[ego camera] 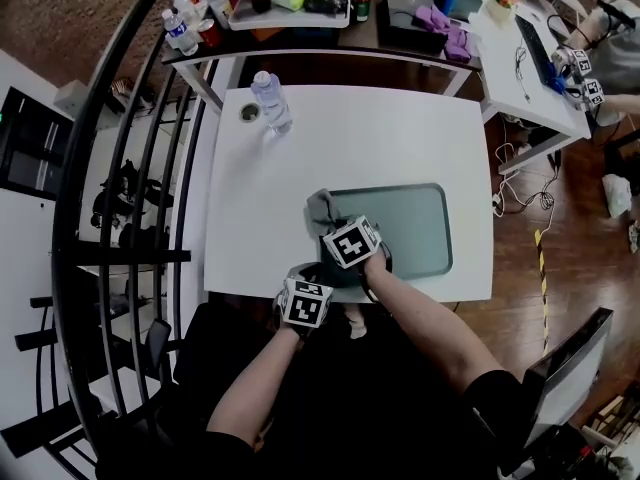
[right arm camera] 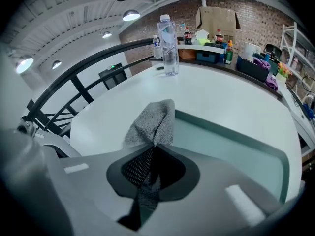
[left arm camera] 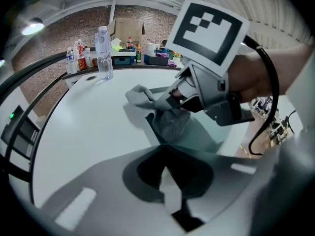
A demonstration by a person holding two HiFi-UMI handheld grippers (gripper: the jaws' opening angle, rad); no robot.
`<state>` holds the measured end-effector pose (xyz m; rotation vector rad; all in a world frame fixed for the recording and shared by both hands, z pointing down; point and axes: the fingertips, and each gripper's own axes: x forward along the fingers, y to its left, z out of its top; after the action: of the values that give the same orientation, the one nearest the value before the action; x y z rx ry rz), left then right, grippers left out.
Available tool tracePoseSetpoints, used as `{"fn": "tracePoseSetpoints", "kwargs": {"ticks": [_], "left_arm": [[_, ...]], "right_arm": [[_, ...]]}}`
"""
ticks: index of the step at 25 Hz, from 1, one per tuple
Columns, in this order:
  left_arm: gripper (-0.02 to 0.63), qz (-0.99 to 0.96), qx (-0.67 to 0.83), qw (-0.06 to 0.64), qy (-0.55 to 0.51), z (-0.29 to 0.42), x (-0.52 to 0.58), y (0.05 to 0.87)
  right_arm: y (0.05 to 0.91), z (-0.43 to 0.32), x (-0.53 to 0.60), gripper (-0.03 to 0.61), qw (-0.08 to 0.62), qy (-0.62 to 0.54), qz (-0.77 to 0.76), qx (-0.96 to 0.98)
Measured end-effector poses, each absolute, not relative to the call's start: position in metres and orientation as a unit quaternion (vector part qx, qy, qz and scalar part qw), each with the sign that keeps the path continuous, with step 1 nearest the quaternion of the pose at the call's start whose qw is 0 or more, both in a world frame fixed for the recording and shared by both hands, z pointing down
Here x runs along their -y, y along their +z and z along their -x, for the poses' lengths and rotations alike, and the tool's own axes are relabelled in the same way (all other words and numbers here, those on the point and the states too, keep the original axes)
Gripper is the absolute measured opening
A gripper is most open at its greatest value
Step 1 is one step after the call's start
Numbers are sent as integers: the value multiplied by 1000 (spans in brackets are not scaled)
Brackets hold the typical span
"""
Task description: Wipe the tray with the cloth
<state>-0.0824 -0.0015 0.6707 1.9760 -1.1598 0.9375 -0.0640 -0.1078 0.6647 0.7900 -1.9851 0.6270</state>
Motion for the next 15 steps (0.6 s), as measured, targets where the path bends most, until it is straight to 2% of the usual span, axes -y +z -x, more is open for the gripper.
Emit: {"fn": "tracePoseSetpoints", "kwargs": {"ticks": [4,12,15], "left_arm": [[21,-756,432,356,340,84,0,663],[21,-751,448,321,364,90,3,668],[21,-738,464,333,360,87,4,663]], "right_arm": [[667,25,111,20,444,259,-358,779],[673,-193,113,20,453,261,-480,705],[672,-242,111,20,444,268,-498,695]]}}
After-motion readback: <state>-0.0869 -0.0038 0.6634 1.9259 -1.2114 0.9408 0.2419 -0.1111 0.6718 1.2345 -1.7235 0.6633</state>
